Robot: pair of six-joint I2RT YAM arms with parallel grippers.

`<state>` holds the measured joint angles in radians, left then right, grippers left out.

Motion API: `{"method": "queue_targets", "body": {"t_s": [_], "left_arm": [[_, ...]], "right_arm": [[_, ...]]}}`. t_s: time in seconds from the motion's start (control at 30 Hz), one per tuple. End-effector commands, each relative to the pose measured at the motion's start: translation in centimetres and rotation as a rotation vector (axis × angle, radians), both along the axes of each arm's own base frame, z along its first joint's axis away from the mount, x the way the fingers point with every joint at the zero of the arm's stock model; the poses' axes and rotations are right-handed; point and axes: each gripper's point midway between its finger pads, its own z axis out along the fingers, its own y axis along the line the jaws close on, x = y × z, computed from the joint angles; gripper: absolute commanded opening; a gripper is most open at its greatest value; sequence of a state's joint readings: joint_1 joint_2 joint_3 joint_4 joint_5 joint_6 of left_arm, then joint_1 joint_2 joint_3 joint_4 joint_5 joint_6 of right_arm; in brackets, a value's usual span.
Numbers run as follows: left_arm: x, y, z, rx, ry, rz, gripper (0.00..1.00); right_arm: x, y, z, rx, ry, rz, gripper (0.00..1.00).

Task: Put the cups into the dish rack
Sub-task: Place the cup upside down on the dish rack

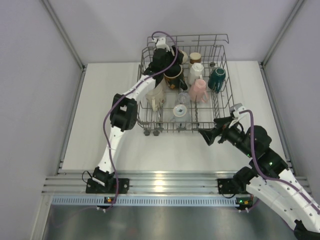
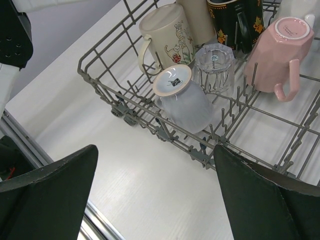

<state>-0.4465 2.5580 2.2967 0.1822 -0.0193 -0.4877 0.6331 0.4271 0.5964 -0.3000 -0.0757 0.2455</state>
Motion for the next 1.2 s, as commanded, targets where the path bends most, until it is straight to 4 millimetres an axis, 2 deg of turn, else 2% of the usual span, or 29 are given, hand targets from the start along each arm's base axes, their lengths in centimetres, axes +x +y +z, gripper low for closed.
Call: {"method": "queue_targets", "body": {"t_s": [0.0,0.47,0.67,1.17], "left_arm": [[0.2,0.3,6.5,-0.066,-0.145,0.005,0.54],[0.3,-0.2,6.2,-0.102,-0.172,-0.012,0.66],[0.4,-0.2,6.8,-0.127,-0.199,-0.011,0.69],[1.6,0.8,3.9,-0.092,-0.173,0.062,0.73]], "right_arm": [[-0.1,0.0,2.3,0.03,-0.065,0.003,0.99],[-0.2,-0.1,2.7,0.036,-0.072,-0.002,0.99],[-0.1,-0.2,2.6,0.033,-0.071,-0.008,0.99],[-0.2,-0.4,2.9,0.038,-0.078,-0.014,0.99]]}}
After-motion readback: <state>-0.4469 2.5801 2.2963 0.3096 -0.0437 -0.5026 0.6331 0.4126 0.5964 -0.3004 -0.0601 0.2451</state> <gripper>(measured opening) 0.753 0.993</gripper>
